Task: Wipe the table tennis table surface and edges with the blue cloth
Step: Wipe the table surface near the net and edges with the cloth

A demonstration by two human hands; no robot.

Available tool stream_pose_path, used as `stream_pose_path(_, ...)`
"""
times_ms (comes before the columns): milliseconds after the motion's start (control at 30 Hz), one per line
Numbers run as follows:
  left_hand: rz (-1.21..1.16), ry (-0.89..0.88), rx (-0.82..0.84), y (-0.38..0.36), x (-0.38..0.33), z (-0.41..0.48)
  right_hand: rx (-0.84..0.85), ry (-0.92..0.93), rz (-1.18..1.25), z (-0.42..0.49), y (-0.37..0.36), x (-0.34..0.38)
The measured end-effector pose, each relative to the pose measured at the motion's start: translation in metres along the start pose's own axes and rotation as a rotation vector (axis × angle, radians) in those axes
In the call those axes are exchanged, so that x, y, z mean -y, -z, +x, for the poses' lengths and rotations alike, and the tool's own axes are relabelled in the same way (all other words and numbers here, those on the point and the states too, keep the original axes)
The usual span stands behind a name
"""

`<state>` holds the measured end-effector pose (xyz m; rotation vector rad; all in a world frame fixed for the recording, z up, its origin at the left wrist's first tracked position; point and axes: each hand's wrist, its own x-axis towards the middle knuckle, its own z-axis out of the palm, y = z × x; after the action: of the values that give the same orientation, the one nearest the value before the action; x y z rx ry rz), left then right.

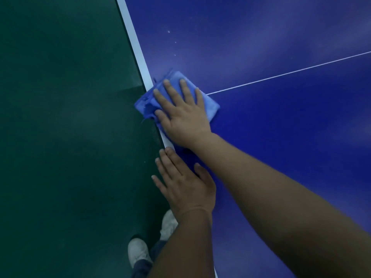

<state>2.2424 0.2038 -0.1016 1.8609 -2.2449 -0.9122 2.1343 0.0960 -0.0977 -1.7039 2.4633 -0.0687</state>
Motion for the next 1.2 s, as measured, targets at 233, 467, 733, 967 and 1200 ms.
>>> stream_pose_path(233, 0.006, -0.014, 0.007, -0.003, 0.001, -0.002, -0.056, -0.682, 0.025, -0.009, 0.025, -0.149)
stream_pose_path(467, -0.038, -0.122, 0.108, 0.012, 0.011, -0.005, 0.015, 0.141, -0.042, 0.022, 0.009, -0.030)
stream_pose_path(733, -0.328, 0.224, -0.079, 0.064, -0.026, 0.164, -0.046, -0.126, -0.014, 0.072, 0.023, -0.069)
stream_pose_path(967, -0.266, 0.234, -0.136, 0.048, -0.065, 0.207, -0.047, -0.211, -0.031, 0.120, 0.038, -0.135)
stream_pose_path(1200, -0.292, 0.191, -0.137, 0.044, -0.063, 0.209, -0.059, 0.151, -0.013, 0.011, 0.015, -0.091)
